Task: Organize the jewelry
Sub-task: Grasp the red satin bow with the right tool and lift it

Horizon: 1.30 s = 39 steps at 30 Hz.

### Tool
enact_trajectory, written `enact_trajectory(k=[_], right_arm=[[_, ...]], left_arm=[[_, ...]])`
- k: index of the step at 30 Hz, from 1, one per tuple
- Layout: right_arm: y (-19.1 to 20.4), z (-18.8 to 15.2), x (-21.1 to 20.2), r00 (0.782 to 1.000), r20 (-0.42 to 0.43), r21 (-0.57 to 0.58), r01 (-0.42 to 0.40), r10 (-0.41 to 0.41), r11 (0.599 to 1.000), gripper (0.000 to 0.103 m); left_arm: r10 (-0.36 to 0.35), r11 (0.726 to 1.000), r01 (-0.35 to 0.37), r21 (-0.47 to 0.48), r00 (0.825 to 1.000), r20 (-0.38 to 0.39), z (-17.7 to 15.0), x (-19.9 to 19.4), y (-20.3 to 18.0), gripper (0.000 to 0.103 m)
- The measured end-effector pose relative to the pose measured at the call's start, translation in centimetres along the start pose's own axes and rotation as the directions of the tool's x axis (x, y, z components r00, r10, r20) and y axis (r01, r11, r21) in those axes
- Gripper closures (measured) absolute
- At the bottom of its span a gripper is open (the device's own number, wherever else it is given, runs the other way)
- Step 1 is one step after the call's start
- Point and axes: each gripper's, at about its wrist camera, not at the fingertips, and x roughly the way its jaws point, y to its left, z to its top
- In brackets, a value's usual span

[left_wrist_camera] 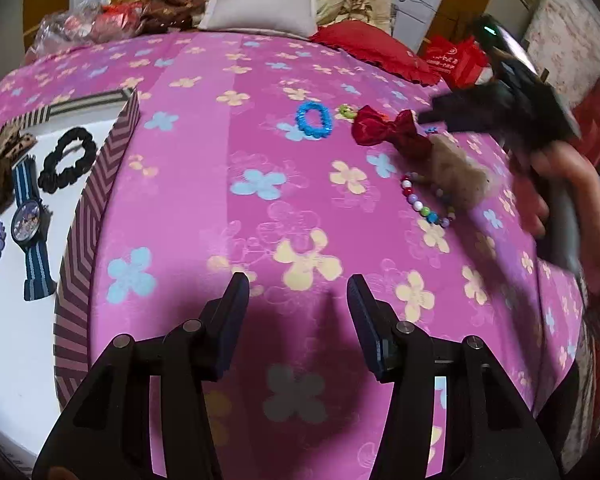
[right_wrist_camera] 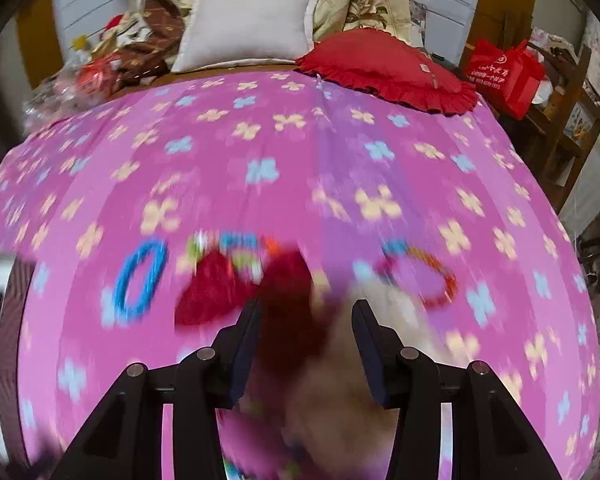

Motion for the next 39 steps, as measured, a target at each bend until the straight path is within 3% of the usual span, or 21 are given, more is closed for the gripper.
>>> enact_trajectory(k=[4, 9, 12, 14, 17, 18, 21, 25, 29, 35, 39], right_arm=[[1.7, 0.3, 2.8, 0.997, -0.073, -0.022, -0.010, 0.008, 1.000, 0.064], [3.6, -2.6, 1.6, 0.982, -0.127, -0.052, -0.145, 0.138, 0.988, 0.066], [5.8, -5.6, 0.3, 0.942, -0.200, -0.092, -0.290, 0.268, 0.953, 0.066], [6.6, -7.0, -0.7, 0.900, -0.245, -0.095, -0.391, 0.360, 0.915, 0.066], [6.8, -7.7, -2.8, 0.878, -0.226, -0.096, -0.450, 0.421, 0.888, 0.065], [6.6, -7.6, -3.2, 0.882, -0.212, -0.093, -0.447, 0.421, 0.890, 0.063], [5.7, -6.3, -4.3, 0.933, -0.114, -0.096, -0.352, 0.341, 0.931, 0.062], [5.7, -3.7, -3.2, 0.957, -0.063, -0.037, -0.287, 0.284, 0.957, 0.062], [7.1, -0.9, 0.1, 0.966, -0.072, 0.023, -0.248, 0.249, 0.968, 0.062], [9.4, 0.9, 3.1, 0.979, -0.096, -0.013, -0.182, 0.180, 0.983, 0.062], [11.3, -0.2, 3.1, 0.982, -0.117, -0.113, -0.161, 0.147, 0.980, 0.074]], left_arm=[[0.007, 1.000, -0.007, -0.003, 1.000, -0.004, 0.3, 0.3, 0.4, 0.052], [0.008, 1.000, -0.008, -0.024, 1.000, -0.011, 0.4, 0.4, 1.0, 0.052], [0.013, 1.000, -0.013, -0.026, 1.000, -0.004, 0.4, 0.2, 1.0, 0.052], [0.017, 1.000, -0.017, -0.023, 1.000, -0.001, 0.4, 0.1, 1.0, 0.052], [0.018, 1.000, -0.018, -0.020, 1.000, 0.008, 0.3, -0.3, 0.8, 0.052], [0.014, 1.000, -0.014, -0.017, 1.000, 0.013, 0.3, -0.5, 0.7, 0.052], [0.015, 1.000, -0.015, -0.010, 1.000, 0.025, 0.3, -0.9, 0.6, 0.052], [0.009, 1.000, -0.009, -0.022, 1.000, 0.021, 0.4, -0.8, 0.9, 0.052], [0.001, 1.000, -0.001, -0.029, 1.000, -0.001, 0.3, -0.2, 1.0, 0.052], [-0.015, 0.999, 0.014, -0.041, 1.000, -0.026, 0.4, 0.5, 1.3, 0.052], [-0.012, 0.999, 0.010, -0.052, 1.000, -0.021, 0.6, 0.3, 1.6, 0.052]])
